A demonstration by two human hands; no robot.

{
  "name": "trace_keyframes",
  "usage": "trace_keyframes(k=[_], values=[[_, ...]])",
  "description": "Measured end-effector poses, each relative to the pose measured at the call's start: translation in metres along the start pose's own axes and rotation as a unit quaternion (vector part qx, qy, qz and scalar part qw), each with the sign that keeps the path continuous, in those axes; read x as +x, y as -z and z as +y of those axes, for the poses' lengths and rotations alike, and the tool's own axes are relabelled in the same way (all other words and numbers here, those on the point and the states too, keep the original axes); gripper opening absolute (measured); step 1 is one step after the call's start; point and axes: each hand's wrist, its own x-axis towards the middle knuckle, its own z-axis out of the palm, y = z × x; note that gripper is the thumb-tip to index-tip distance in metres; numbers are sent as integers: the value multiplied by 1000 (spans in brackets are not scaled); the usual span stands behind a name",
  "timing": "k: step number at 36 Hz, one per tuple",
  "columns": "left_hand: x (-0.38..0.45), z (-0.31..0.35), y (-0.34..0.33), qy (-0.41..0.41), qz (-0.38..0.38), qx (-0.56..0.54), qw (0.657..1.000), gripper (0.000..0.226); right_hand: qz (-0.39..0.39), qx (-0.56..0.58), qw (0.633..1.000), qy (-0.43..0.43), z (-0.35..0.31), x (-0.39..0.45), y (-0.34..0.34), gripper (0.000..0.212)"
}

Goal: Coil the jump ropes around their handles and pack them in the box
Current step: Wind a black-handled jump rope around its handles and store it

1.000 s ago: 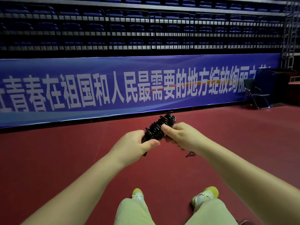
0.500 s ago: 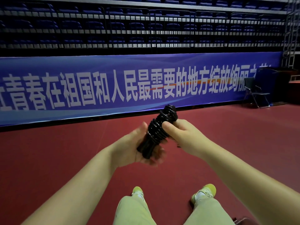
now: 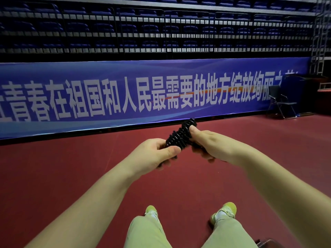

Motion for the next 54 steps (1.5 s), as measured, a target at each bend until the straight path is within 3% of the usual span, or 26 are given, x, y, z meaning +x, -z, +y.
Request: trace_keyframes(k=[2, 6, 11, 15, 18, 23, 25, 27, 29, 31, 34, 36, 38, 41, 45, 48, 54], values=[[1, 0, 1, 4, 3, 16, 1000, 15, 15, -8, 1000, 4, -3, 0, -2, 53], [1, -2, 1, 10, -7, 53, 999, 50, 42, -29, 998, 25, -10, -2, -3, 52], [3, -1, -9, -1, 32, 12, 999, 35, 89, -75, 993, 21, -17, -4, -3, 59], [5, 3, -14, -25, 81, 86, 993, 24, 145, -120, 982, 13, -16, -2, -7, 56], [2, 10, -16, -44, 117, 208, 970, 35, 167, -97, 981, 6, -15, -1, -9, 40], [7, 6, -20, -81, 184, 429, 881, 64, 139, -32, 989, -34, -7, 8, -12, 66], [7, 3, -18, -79, 173, 432, 882, 69, 129, 1, 991, -27, -2, 13, -15, 62], [6, 3, -14, -45, 107, 375, 920, 67, 114, 50, 992, -13, 5, 15, -18, 52], [5, 5, -8, 0, 28, 212, 977, 53, 104, 77, 992, 11, 11, 13, -20, 47], [4, 4, -1, 31, -81, 14, 996, 45, 68, 90, 993, 43, 15, 10, -23, 48], [0, -5, 2, 63, -254, -245, 933, 66, 22, 121, 988, 88, 12, 5, -27, 39], [-2, -11, -2, 60, -271, -320, 906, 83, 16, 128, 987, 98, 10, 5, -27, 36], [-4, -11, -9, 74, -254, -365, 893, 95, 17, 131, 987, 87, 9, 6, -26, 37], [-5, -4, -16, 110, -166, -338, 920, 74, 13, 100, 993, 59, 11, 6, -23, 45], [-2, -7, -17, 91, -64, -111, 988, 45, 8, 28, 999, 26, 16, 2, -20, 46], [-1, -9, -18, 64, 8, 62, 996, 38, 35, -58, 998, 3, 17, 5, -23, 52], [1, -16, -24, 61, 48, 7, 997, 61, 91, -93, 991, 14, 12, 10, -30, 57]])
